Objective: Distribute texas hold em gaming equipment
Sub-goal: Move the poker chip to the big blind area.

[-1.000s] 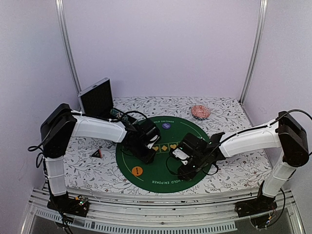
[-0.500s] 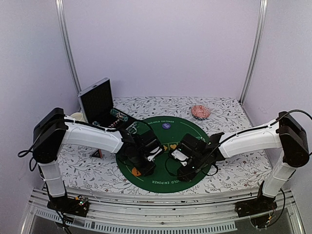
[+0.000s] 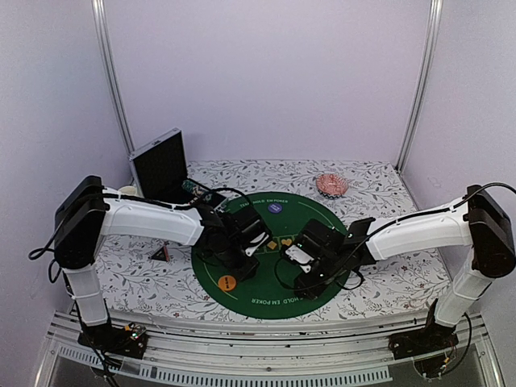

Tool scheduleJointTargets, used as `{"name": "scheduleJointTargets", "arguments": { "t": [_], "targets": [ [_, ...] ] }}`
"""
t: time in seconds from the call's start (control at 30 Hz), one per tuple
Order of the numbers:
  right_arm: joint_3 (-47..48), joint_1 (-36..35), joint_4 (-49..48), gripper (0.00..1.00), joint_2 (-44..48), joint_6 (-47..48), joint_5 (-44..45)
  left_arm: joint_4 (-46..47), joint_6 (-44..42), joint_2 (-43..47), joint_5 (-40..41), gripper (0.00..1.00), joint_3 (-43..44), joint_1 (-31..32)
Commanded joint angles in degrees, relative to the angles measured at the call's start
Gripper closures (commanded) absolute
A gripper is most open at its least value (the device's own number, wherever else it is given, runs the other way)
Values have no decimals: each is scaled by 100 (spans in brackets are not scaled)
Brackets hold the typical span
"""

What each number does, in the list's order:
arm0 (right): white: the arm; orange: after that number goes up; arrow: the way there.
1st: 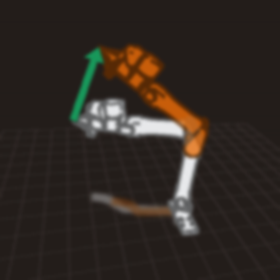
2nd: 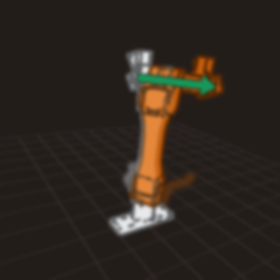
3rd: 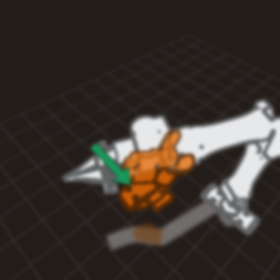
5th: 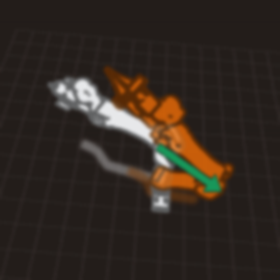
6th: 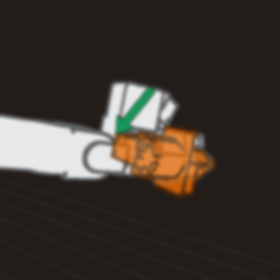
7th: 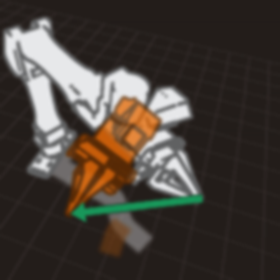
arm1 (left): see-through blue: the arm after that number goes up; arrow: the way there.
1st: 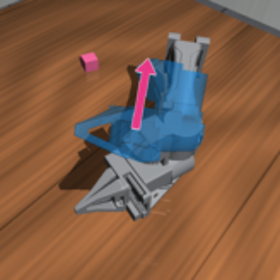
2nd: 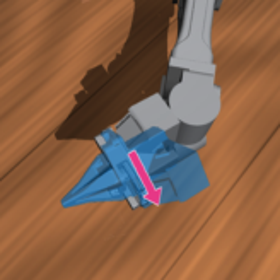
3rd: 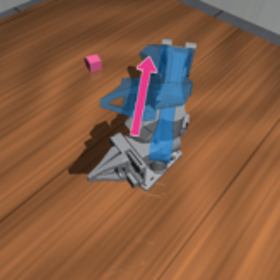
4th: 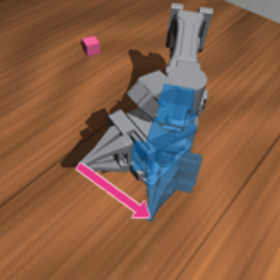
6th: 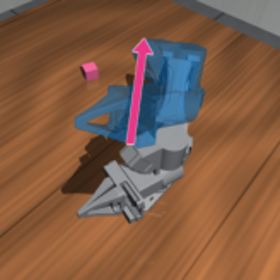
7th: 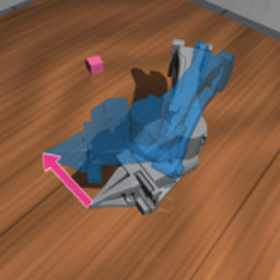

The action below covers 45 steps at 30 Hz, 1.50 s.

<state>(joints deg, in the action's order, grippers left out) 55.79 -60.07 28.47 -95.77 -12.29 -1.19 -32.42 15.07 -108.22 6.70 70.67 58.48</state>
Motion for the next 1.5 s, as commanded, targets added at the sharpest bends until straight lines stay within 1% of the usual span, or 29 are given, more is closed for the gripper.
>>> {"name": "scheduleJointTargets", "arguments": {
  "t": [0.0,0.13,0.3,0.47,0.63,0.97,1.03,1.13,1.2,1.33,1.4,1.47],
  "targets": [
    [-97,-48,-12,97,224,-95,118,-80,15,194,-46,78,120,-121],
    [-115,-44,-34,97,211,-92,119,-39,-27,178,255,78,141,-140],
    [-64,-48,-17,97,164,-56,110,-23,-20,-119,355,76,422,-349],
    [-85,-48,-17,97,213,-59,84,-27,-47,-383,176,71,519,-505],
    [-71,-48,-26,97,192,-38,62,-16,-62,-708,-38,67,556,-530],
    [-51,-48,-43,97,137,-5,14,137,-83,-781,-289,59,521,-530],
    [-53,-48,-43,97,129,1,15,87,-92,-750,-351,55,497,-530],
    [-53,-48,-58,97,105,14,-1,44,-122,-690,-379,45,452,-530],
    [-43,-48,-68,97,65,20,-32,27,-156,-678,-380,40,439,-530],
    [9,-50,-61,97,-26,56,-65,23,-179,-770,-427,37,502,-522],
    [25,-48,-56,97,-47,68,-65,41,-214,-823,-464,36,540,-478],
    [18,-48,-51,97,-56,69,-65,28,-286,-897,-324,38,579,-394]
  ]
}}
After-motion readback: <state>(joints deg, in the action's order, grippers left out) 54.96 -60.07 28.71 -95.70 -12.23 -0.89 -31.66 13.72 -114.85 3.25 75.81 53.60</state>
